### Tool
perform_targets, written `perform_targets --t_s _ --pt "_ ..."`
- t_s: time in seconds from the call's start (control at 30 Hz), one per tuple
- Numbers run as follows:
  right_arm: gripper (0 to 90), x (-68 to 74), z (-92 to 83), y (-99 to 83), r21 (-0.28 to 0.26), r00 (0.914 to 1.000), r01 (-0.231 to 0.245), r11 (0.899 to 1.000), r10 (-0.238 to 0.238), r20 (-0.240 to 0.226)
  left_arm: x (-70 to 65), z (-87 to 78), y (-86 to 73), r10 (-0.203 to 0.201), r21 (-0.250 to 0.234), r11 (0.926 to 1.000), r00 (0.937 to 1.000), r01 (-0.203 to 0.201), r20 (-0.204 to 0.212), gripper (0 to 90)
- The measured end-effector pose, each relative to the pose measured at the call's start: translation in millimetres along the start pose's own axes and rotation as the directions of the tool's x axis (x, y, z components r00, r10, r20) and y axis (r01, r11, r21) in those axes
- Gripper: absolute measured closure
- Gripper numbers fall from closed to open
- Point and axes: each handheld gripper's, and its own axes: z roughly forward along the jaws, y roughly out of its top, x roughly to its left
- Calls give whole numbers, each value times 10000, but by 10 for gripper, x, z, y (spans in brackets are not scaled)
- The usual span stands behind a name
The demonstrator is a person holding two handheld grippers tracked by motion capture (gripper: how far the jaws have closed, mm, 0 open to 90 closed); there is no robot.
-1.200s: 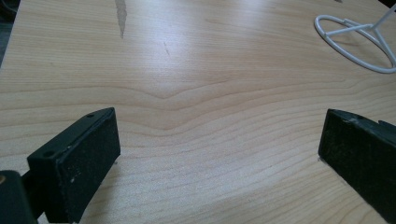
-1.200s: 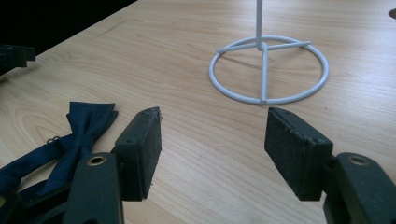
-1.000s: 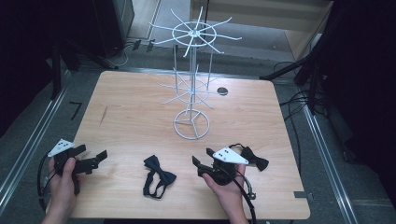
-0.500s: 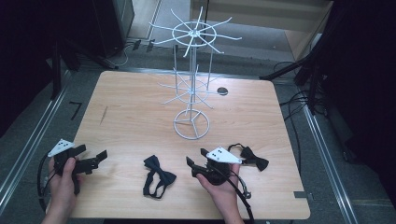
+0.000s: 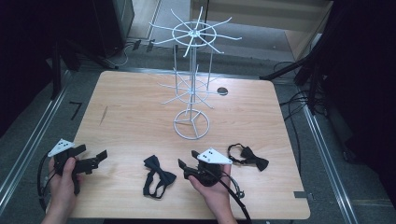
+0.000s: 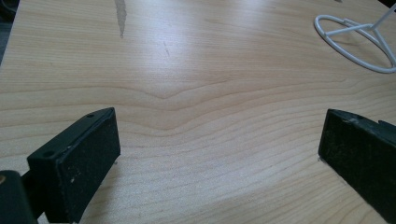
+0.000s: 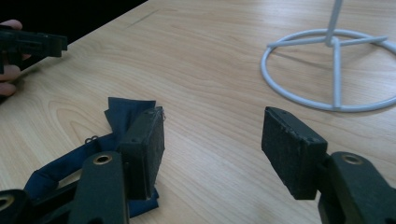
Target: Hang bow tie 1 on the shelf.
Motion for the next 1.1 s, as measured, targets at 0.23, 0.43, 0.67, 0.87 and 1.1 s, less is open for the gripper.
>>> perform_targets --t_s 0.23,0.43,0.67,0.87,1.1 --pt "406 111 98 -38 193 9997 137 9997 -132 -223 1 2 1 -3 13 10000 10000 3 -5 0" --pt "408 212 173 -73 351 9988 275 9990 -261 -403 -1 1 0 -2 -1 10000 10000 2 -4 0" --pt "406 313 258 -111 566 9975 457 9974 -425 -564 0 1 0 -6 4 10000 10000 6 -6 0" --pt "402 383 327 -124 759 9961 514 9958 -456 -759 1 1 0 -10 7 10000 10000 10 4 0" --pt "375 452 398 -145 1043 9943 560 9930 -459 -962 2 2 0 -18 1 10000 10000 18 7 0"
